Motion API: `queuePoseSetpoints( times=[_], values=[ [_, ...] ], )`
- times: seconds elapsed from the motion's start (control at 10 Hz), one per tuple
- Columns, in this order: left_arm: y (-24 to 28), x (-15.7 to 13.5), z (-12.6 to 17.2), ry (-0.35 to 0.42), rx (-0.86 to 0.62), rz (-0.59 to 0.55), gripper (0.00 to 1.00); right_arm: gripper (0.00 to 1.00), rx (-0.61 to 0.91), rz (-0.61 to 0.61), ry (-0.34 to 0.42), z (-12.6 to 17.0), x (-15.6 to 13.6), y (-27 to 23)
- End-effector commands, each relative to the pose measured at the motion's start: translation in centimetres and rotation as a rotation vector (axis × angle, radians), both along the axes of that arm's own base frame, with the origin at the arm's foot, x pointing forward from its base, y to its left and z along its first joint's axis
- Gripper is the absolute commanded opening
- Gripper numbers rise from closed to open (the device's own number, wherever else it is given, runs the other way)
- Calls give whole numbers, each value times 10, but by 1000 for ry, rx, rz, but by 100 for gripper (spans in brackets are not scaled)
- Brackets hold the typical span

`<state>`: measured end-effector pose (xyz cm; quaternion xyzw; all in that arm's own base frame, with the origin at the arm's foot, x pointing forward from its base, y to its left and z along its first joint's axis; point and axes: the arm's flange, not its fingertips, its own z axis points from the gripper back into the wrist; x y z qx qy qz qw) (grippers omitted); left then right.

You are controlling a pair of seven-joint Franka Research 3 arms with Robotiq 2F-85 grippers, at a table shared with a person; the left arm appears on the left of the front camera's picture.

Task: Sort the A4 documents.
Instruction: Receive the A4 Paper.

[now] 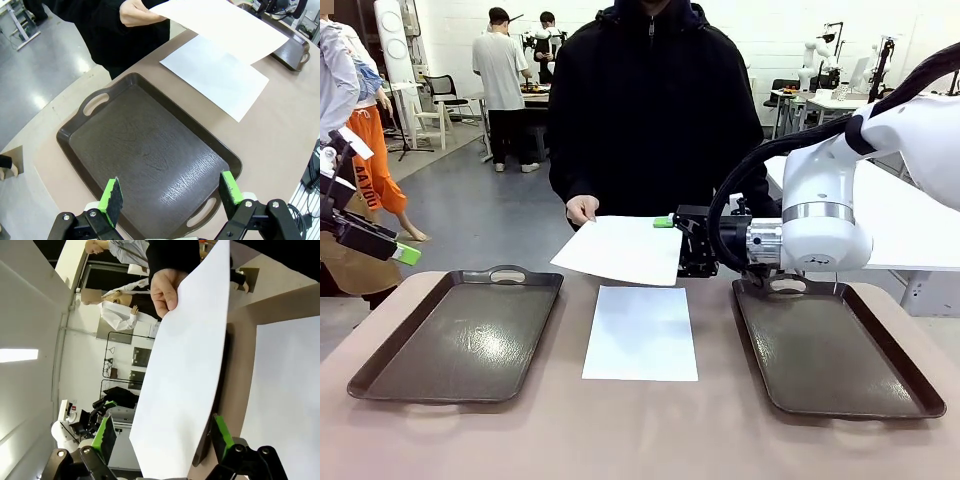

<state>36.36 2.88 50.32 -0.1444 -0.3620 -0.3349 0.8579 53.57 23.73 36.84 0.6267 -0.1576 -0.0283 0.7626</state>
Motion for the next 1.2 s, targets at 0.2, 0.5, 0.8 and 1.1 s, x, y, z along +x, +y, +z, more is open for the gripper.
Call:
queuePoseSetpoints(
  times=[0.2,0.5,0.8,1.1],
  values=[
    [3,1,-2,-6,1,-18,100,80,35,5,39,-7,2,3],
    [3,1,-2,-6,1,-18,100,47,26,3,43,-11,1,-1],
    [3,1,-2,-6,1,-18,100,26,16,1,31,-10,5,-4],
    [3,1,-2,-6,1,-18,100,0,27,1,36,-11,8,-2]
  ],
)
